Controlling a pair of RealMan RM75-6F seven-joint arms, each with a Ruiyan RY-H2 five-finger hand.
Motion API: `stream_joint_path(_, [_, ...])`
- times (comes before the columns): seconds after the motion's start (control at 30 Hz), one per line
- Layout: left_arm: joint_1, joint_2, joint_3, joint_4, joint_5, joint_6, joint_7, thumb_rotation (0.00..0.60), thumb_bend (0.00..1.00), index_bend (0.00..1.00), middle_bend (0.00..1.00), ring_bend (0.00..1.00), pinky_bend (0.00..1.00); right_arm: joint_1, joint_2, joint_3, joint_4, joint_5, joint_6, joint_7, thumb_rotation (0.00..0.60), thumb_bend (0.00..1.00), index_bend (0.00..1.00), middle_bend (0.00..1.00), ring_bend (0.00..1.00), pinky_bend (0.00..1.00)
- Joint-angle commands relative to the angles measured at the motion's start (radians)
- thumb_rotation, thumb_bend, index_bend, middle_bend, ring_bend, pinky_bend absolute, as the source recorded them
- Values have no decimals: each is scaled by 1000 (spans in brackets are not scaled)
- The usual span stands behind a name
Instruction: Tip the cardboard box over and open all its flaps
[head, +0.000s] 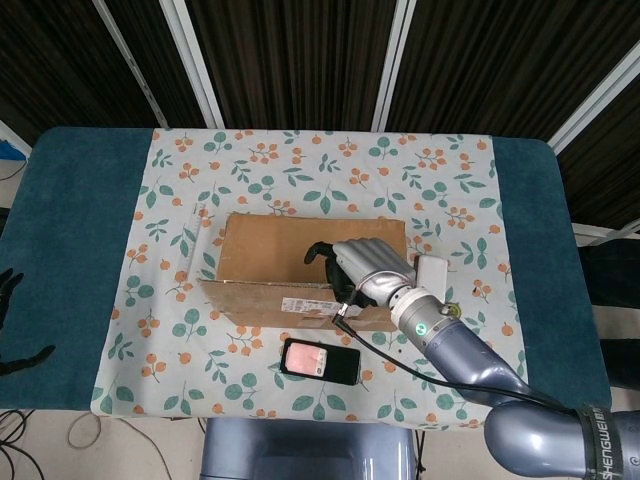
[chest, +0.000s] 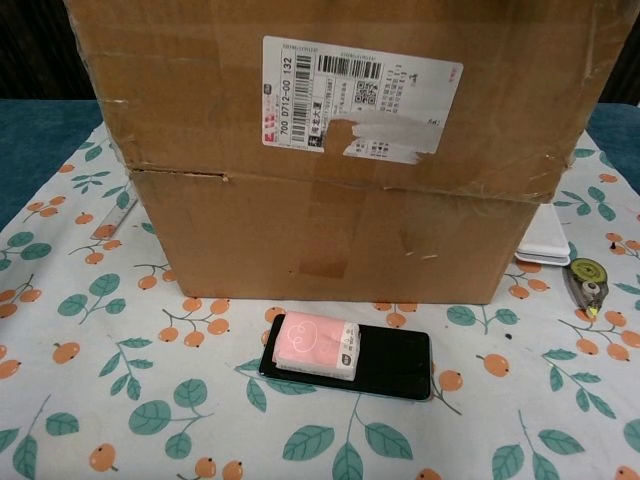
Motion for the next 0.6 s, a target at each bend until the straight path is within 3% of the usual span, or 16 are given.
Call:
stream_joint_path(0.03, [0,0,0,0,-1,-1,0,600,54,0,0,0,0,33,37,-15,-14,32,-49,2,600,1000,270,580,591,668])
stream_joint_path(0.37, [0,0,0,-1,-1,0,1,600,55,0,0,0,0,106,98,-37,-42,59,-123,20,600,1000,255,580,591,673])
stream_joint_path(0.6, [1,1,0,-1,-1,1,-2,600,54,0,0,0,0,119,94,-67,-25,40,-106,34,600,1000,237,541,565,669])
